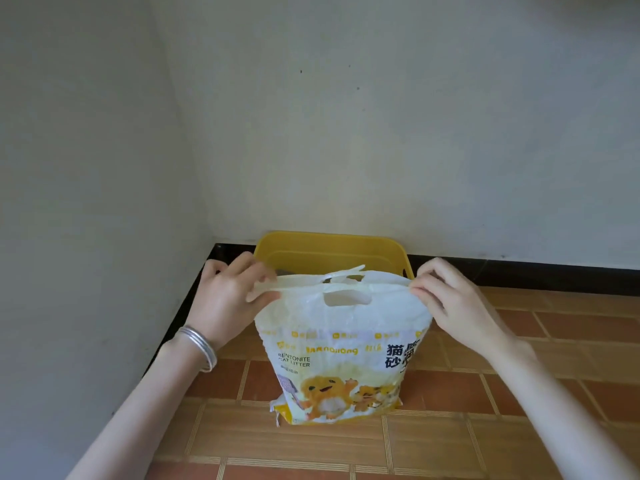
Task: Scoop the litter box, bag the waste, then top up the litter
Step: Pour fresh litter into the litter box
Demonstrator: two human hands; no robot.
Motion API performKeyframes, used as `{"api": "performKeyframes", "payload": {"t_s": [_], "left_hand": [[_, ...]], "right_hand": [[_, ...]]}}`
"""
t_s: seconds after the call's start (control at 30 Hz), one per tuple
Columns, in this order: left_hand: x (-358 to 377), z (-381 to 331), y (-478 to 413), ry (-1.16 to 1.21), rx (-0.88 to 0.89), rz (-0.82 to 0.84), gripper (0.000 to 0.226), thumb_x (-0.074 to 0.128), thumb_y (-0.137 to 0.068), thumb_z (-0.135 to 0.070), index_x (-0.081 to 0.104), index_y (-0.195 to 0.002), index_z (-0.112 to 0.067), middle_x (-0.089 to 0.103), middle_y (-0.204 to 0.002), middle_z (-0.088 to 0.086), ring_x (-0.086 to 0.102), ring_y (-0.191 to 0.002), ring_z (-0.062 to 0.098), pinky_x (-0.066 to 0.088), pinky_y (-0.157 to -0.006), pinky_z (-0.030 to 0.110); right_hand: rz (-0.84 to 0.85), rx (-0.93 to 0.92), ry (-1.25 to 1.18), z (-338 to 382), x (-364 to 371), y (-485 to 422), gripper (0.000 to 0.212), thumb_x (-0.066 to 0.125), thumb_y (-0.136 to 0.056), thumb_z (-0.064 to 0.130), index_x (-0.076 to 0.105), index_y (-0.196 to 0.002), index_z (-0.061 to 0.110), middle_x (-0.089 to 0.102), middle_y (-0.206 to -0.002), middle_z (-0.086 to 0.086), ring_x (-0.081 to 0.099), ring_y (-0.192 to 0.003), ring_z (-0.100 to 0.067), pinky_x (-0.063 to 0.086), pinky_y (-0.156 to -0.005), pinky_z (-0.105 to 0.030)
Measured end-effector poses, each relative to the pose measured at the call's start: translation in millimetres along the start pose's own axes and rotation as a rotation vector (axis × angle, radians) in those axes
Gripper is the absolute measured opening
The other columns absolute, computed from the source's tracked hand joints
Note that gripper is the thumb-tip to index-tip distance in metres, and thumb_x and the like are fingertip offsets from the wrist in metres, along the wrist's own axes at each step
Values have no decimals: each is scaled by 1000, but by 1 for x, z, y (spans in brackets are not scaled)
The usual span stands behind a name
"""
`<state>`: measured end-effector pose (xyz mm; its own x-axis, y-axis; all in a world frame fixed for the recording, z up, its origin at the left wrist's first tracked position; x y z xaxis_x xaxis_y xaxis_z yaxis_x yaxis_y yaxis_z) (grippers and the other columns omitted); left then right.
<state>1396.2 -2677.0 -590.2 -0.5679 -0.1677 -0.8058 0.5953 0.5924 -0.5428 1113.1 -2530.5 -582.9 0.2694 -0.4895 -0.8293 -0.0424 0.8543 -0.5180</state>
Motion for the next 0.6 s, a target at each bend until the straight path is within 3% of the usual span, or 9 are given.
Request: {"api": "performKeyframes", "payload": {"t_s": [0.1,0.17,0.2,0.27,0.33,0.37,0.43,0.5,0.6], "left_hand": [[8,-4,2,-74,-60,52,52,45,-74,-63,52,-117,-34,53,-98,-8,51,-56,12,37,-74,33],[10,-10,1,-100,-50,49,53,44,-75,-63,59,-116,-35,56,-96,-6,50,-55,13,37,-72,33],[10,-12,1,-111,-36,34,49,43,-75,-62,66,-108,-34,58,-92,-7,52,-56,13,36,-71,33],[11,-15,0,-121,-27,-3,36,47,-76,-56,73,-85,-32,61,-85,-7,56,-64,16,32,-70,33],[16,-16,0,-163,-43,-15,17,67,-73,-44,71,-71,-28,63,-79,-6,58,-70,22,30,-68,35],[18,-17,-1,-208,-52,-9,14,77,-68,-37,70,-69,-26,63,-77,-6,57,-72,25,31,-67,36],[23,-21,-6,-275,-49,87,23,83,-63,-32,66,-74,-22,64,-78,-6,56,-84,29,36,-72,41],[27,-26,-12,-256,-47,250,25,71,-78,-38,60,-95,-22,63,-90,-6,52,-101,24,33,-87,39],[26,-20,-10,-84,-120,450,21,55,-89,-42,55,-107,-30,64,-93,-8,58,-91,18,41,-75,29]], "right_hand": [[70,82,-14,4,5,0,38,53,-86,44,59,-109,15,45,-115,8,48,-100,-7,47,-79,-25],[128,128,20,7,9,-4,58,52,-79,56,53,-125,21,46,-120,13,46,-107,-4,41,-83,-21],[161,133,46,9,12,-7,61,49,-78,61,54,-126,23,51,-114,14,49,-102,-6,39,-80,-19],[153,77,95,14,17,-11,53,45,-80,63,67,-102,21,62,-84,12,53,-76,-7,29,-69,-17],[63,37,102,17,19,-15,41,51,-81,52,66,-71,16,46,-57,17,40,-62,-4,21,-62,-21],[44,40,88,17,20,-16,35,58,-80,46,64,-66,15,36,-53,19,38,-63,-2,20,-62,-23],[91,56,67,18,26,-18,30,64,-78,44,67,-72,15,29,-54,21,39,-71,9,23,-67,-26],[253,80,68,16,33,-17,44,51,-81,57,69,-86,17,44,-62,20,39,-73,4,27,-75,-31],[381,47,100,20,32,-16,67,29,-78,73,68,-91,21,55,-73,16,39,-77,-6,29,-83,-33]]}}
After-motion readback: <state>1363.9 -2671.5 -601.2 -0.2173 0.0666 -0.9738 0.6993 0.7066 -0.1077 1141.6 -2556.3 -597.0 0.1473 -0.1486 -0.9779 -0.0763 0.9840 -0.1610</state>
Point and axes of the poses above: each hand's wrist, its own y-axis away from the middle knuckle, its own x-axis out of the palm, z = x × y, the point moved 4 cm from there along -y, towards the middle knuckle
